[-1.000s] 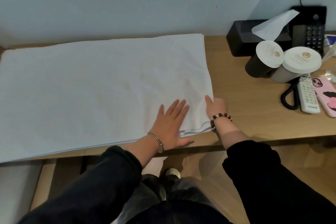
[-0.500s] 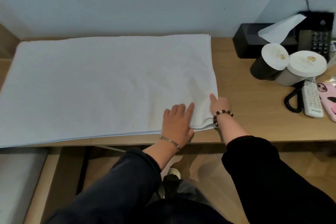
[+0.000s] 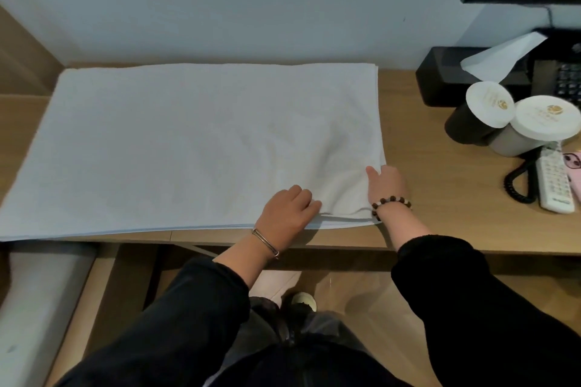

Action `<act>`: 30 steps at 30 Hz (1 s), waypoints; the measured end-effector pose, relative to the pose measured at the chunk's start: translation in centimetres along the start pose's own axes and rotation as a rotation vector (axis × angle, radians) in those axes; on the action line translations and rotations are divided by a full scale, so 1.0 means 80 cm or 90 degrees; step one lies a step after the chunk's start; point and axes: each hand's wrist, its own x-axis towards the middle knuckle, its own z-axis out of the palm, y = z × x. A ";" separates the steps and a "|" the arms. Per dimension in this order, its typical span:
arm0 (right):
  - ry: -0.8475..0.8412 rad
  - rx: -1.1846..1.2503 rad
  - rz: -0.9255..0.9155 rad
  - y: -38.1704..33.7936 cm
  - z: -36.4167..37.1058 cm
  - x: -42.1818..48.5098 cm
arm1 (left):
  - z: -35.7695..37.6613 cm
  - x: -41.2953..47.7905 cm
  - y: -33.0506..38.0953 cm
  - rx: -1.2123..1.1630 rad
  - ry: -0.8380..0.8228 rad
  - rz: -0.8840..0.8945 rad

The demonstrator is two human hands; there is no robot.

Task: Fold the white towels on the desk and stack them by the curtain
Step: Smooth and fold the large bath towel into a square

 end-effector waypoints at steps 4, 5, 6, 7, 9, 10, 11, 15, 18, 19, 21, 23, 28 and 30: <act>0.062 -0.089 -0.020 0.005 0.002 -0.010 | 0.009 -0.001 0.009 -0.005 -0.010 -0.077; 0.068 -0.093 -0.019 0.003 0.002 -0.012 | 0.012 -0.005 0.009 -0.010 -0.025 -0.136; 0.075 -0.094 -0.020 0.001 0.002 -0.014 | 0.013 -0.009 0.010 -0.019 -0.035 -0.193; 0.099 -0.100 -0.033 -0.002 0.002 -0.015 | 0.014 -0.013 0.010 -0.029 -0.045 -0.235; 0.208 -0.154 -0.122 -0.013 0.004 -0.016 | 0.017 -0.018 0.012 -0.038 -0.079 -0.289; 0.265 -0.160 -0.185 -0.023 0.007 -0.017 | 0.019 -0.018 0.014 -0.035 -0.096 -0.314; 0.278 -0.153 -0.239 -0.036 0.013 -0.019 | 0.020 -0.017 0.016 -0.033 -0.111 -0.343; 0.069 -0.201 -0.281 -0.050 0.051 -0.022 | 0.018 -0.005 0.022 -0.017 -0.121 -0.431; 0.036 -0.295 -0.277 -0.029 0.064 -0.017 | 0.013 -0.007 0.006 -0.006 -0.023 -0.337; 0.042 -0.294 -0.279 -0.028 0.064 -0.016 | 0.011 -0.011 -0.003 0.019 -0.002 -0.279; 0.045 -0.297 -0.281 -0.029 0.065 -0.016 | 0.006 -0.021 -0.020 0.070 0.015 -0.184; 0.045 -0.302 -0.278 -0.030 0.066 -0.017 | 0.003 -0.030 -0.031 0.082 0.002 -0.209; 0.049 -0.319 -0.276 -0.030 0.064 -0.020 | -0.005 -0.050 -0.025 0.059 -0.116 -0.353; 0.047 -0.320 -0.273 -0.032 0.064 -0.020 | -0.008 -0.045 -0.022 0.021 -0.143 -0.474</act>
